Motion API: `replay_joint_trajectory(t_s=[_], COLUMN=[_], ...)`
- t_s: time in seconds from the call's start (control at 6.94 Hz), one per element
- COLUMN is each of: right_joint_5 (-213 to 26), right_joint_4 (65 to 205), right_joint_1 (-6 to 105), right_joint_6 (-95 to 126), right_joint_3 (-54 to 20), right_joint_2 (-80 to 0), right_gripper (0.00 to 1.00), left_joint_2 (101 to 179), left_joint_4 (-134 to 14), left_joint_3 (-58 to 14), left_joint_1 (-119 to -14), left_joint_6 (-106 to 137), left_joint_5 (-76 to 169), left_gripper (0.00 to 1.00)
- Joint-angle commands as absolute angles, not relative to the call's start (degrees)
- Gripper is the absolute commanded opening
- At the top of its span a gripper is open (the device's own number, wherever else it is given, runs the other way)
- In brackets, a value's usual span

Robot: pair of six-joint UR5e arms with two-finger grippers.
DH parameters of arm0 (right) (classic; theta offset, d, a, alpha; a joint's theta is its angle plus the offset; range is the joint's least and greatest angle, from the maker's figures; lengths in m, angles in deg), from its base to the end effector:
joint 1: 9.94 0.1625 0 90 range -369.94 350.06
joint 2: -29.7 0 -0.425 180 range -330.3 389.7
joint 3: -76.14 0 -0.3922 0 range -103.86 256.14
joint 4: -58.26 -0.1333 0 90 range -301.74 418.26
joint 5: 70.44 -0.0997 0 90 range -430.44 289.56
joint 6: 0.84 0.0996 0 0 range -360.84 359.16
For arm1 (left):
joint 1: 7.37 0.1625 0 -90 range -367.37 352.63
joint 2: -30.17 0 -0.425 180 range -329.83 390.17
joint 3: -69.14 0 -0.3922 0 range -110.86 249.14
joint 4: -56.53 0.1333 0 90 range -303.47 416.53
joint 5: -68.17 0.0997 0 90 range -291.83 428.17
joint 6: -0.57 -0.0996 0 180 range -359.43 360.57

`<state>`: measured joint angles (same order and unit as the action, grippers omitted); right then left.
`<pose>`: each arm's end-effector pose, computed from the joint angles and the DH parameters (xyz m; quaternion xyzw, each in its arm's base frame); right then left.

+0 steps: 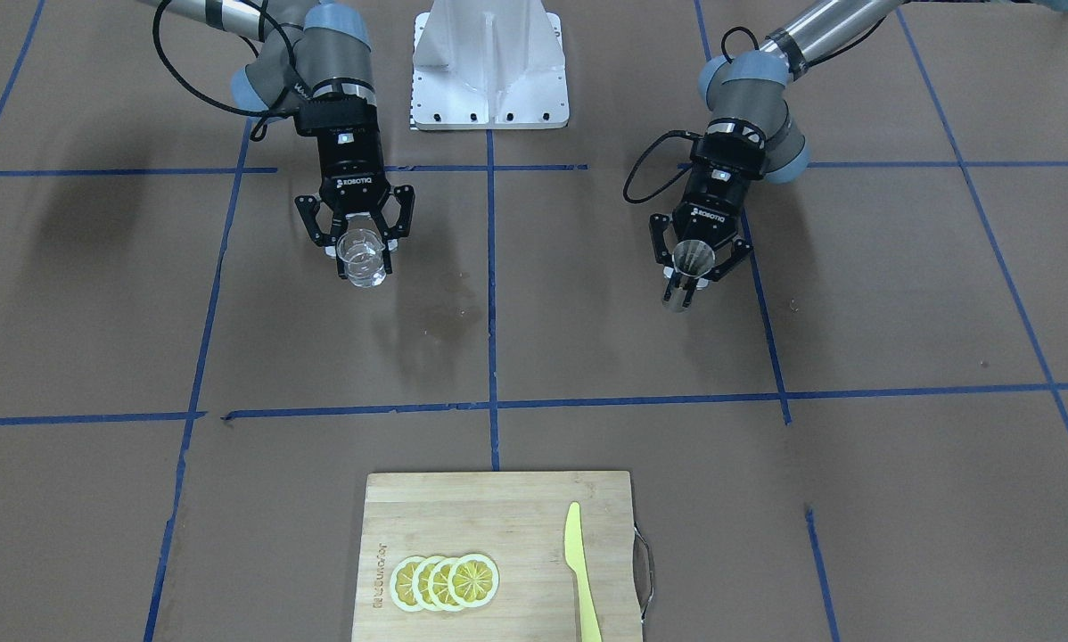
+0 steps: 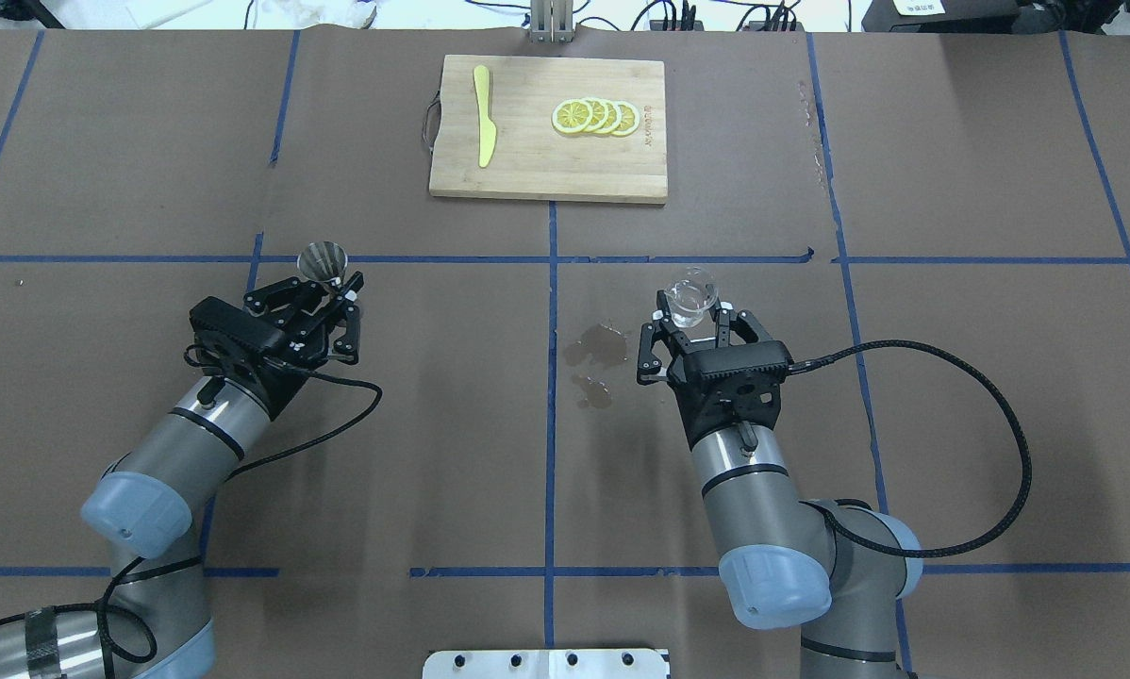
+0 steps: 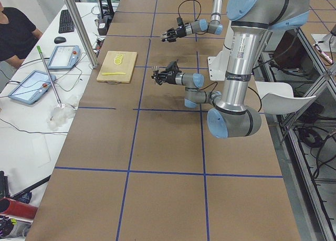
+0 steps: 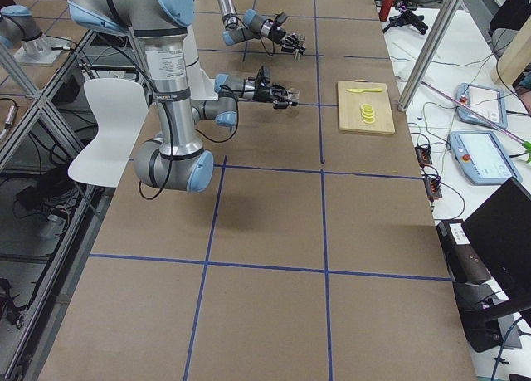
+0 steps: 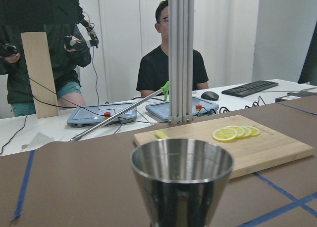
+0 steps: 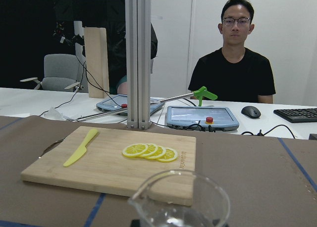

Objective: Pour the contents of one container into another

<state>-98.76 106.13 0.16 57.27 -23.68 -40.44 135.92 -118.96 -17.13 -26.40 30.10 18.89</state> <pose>-0.5137 -0.3160 0.2881 0.5681 -0.3213 0.1638 0.7397 0.4655 -0.3703 0.3812 0.6271 0.3953 -0.0260 0.6707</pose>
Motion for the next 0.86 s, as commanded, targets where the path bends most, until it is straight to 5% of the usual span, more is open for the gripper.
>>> replay_joint_trajectory(t_s=[0.0, 0.72], right_joint_5=[-101.0, -102.8], right_joint_4=[115.9, 117.1], right_joint_1=[-0.8, -2.9], right_joint_6=[56.5, 47.3], right_joint_3=[-31.0, -33.6], right_joint_2=[-39.8, -36.8], right_gripper=[0.00, 0.00], left_joint_2=[138.6, 148.0], left_joint_4=[-119.0, -121.2], left_joint_3=[-16.4, -11.5], left_joint_1=[-26.1, -25.4], left_joint_6=[25.0, 24.1], left_joint_5=[8.0, -2.7], left_gripper=[0.00, 0.00])
